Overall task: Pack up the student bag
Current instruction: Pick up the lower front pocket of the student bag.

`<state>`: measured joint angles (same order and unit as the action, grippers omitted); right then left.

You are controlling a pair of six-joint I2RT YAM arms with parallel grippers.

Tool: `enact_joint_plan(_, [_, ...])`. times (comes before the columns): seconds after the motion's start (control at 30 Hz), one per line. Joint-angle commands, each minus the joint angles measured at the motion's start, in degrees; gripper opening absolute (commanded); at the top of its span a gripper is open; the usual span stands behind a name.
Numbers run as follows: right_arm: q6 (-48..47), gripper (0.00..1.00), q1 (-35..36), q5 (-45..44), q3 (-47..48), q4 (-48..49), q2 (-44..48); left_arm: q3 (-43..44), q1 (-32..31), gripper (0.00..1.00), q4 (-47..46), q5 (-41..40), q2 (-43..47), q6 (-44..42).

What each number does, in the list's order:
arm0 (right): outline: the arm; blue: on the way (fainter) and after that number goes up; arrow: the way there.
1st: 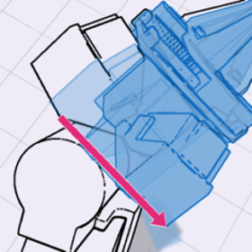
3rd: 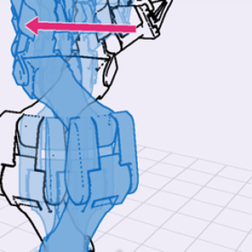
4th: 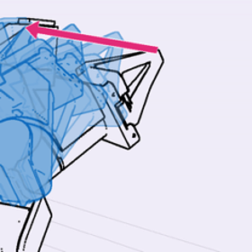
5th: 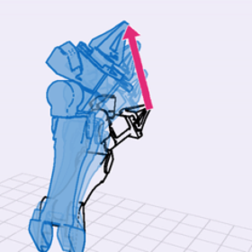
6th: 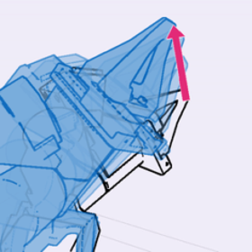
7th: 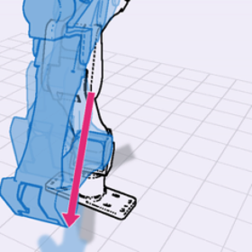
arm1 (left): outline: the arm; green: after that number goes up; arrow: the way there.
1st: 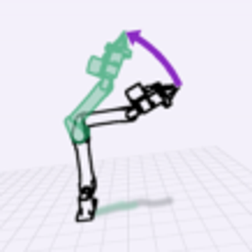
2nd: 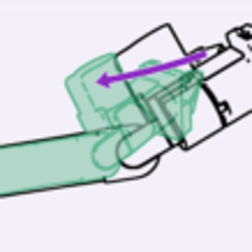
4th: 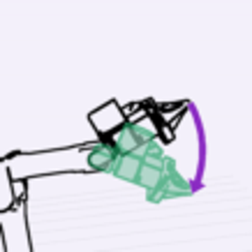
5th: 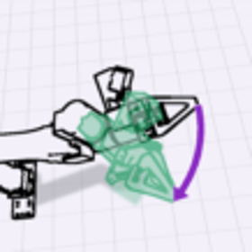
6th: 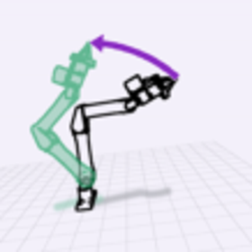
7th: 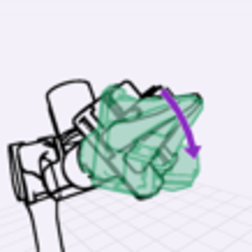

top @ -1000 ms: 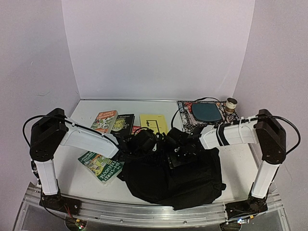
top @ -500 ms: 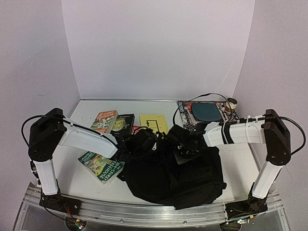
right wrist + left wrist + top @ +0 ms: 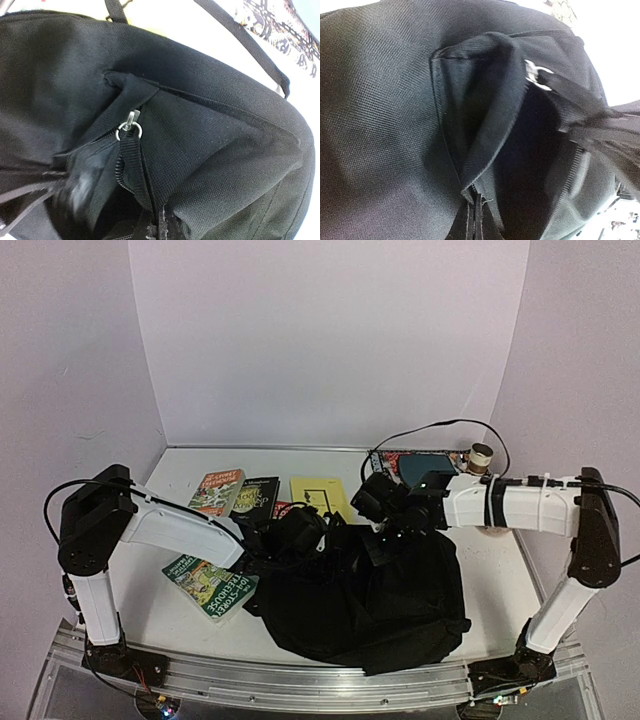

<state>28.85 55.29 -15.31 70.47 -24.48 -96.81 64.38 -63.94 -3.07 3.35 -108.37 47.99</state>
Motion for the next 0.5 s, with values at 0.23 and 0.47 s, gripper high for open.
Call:
enact_joint_plan(0.23, [-6.21, 0.00, -6.04, 15.94, 4.46, -2.13, 7.44, 3.22, 0.22, 0.06, -1.63, -2.66, 2.07, -2.12])
enact_joint_plan(0.47, [-11.77, 0.00, -11.27, 25.86, 3.89, -1.60, 7.45, 4.66, 0.34, 0.31, 0.93, -5.42, 6.63, -8.42])
